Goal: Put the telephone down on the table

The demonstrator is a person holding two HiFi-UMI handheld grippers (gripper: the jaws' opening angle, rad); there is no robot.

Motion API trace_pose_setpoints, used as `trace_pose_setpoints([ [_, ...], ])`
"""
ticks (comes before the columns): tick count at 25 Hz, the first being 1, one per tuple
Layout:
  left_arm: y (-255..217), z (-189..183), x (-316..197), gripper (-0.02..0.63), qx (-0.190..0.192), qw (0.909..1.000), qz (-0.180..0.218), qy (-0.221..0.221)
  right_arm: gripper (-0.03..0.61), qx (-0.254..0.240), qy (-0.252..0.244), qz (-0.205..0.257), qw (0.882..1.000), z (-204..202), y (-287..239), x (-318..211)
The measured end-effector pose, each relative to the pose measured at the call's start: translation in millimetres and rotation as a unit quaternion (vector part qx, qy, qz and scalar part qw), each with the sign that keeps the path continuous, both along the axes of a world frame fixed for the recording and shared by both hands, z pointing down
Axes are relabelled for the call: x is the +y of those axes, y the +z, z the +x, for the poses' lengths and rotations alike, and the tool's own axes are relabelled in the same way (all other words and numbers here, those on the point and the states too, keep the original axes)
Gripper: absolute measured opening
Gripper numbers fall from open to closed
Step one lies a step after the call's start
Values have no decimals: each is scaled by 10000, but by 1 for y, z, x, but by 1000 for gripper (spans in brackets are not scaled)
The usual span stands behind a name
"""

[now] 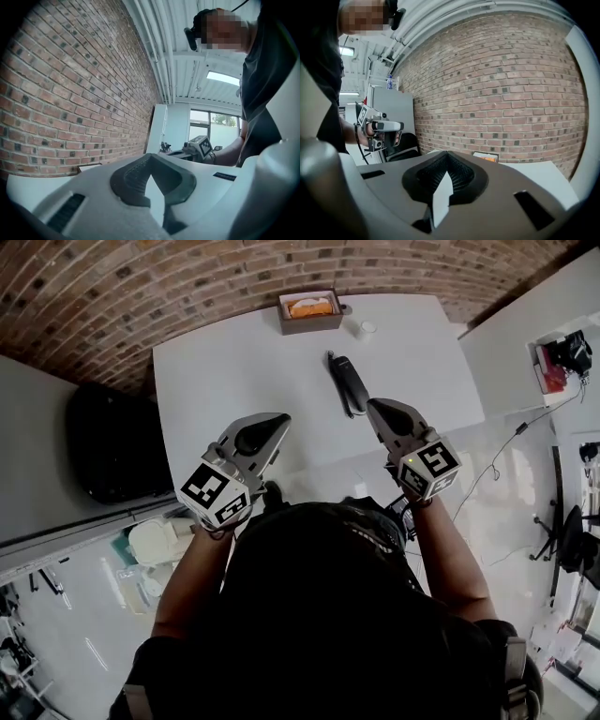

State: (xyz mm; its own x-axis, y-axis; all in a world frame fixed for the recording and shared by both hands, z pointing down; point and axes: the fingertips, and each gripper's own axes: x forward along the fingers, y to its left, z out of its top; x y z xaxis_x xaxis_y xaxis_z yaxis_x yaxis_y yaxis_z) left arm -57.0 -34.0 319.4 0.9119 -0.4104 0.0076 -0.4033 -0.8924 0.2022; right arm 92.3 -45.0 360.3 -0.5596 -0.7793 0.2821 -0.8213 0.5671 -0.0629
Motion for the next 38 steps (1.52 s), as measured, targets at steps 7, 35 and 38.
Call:
trace_pose_setpoints([
  [7, -2, 80, 37, 8, -176, 9979, -25, -629, 17, -283, -607, -131, 9977, 75, 11, 30],
  [35, 11, 102, 306, 8, -480, 9918, -183, -1170, 15, -555, -1456, -357, 9871, 65, 1, 278],
  [38, 8, 90, 339, 8, -448, 9926, -118, -1124, 15, -551, -1421, -294, 9879, 53, -4, 310],
])
